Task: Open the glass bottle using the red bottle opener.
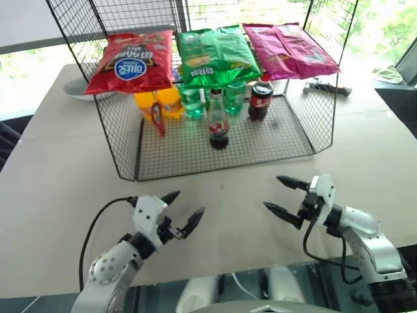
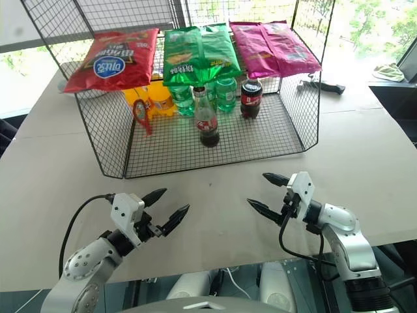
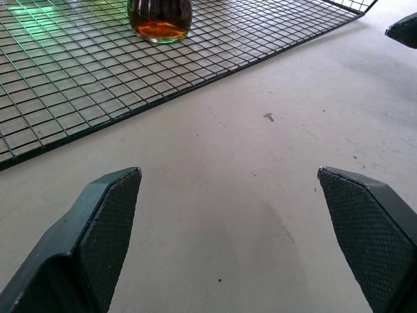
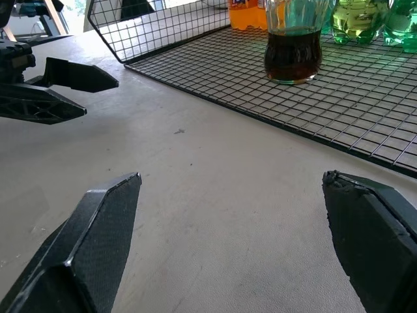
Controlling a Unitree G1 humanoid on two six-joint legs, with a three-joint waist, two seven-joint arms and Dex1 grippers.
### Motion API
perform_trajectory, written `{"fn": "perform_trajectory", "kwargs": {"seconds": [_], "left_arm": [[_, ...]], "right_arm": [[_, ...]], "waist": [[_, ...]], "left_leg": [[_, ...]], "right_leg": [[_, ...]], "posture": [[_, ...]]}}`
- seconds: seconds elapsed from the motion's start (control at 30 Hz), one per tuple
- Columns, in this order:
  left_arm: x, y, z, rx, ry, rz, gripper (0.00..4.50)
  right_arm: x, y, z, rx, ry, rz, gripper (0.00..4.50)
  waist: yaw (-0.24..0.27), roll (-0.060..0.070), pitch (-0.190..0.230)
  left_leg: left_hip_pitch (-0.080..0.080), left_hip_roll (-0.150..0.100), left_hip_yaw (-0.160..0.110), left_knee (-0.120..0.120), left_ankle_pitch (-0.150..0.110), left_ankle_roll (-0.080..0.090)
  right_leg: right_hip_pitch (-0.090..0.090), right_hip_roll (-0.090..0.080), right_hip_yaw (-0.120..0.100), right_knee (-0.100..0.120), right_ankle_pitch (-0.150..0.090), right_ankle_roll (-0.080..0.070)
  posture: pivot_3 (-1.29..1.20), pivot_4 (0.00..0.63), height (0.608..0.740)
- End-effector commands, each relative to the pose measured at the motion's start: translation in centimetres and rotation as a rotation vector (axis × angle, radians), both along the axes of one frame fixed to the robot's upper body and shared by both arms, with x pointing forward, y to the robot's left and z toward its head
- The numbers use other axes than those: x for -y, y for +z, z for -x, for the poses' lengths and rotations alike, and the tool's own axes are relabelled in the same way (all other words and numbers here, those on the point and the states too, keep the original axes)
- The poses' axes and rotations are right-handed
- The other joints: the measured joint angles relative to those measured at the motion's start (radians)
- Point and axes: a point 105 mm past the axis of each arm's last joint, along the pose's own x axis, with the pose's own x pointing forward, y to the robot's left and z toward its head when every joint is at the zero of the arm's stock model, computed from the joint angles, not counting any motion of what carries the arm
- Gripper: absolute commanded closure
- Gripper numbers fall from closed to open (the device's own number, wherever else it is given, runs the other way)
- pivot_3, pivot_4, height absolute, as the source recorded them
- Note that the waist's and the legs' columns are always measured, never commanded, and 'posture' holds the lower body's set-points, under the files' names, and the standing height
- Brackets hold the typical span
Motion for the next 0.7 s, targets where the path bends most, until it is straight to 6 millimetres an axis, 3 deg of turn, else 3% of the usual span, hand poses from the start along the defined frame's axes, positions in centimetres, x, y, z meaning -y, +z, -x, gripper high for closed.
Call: {"fn": "perform_trajectory", "kwargs": {"seconds": [0.03,0.7], "left_arm": [[0.18,0.9,0.13,0.039,-0.018,-0.026,0.0],[-0.24,0.9,-0.23,0.031,-0.004,0.022,0.0]], "right_arm": [[-0.3,0.85,0.04,0.042,0.013,0.0,0.02],[-0.57,0.78,-0.55,0.06,0.01,0.007,0.02]], "waist": [[0.0,0.0,0.0],[0.0,0.0,0.0]], "left_leg": [[0.0,0.0,0.0,0.0,0.0,0.0],[0.001,0.0,0.001,0.002,0.0,0.0]], "right_leg": [[0.0,0.0,0.0,0.0,0.0,0.0],[0.0,0.001,0.001,0.003,0.0,0.0]], "posture": [[0.0,0.15,0.74],[0.0,0.15,0.74]]}}
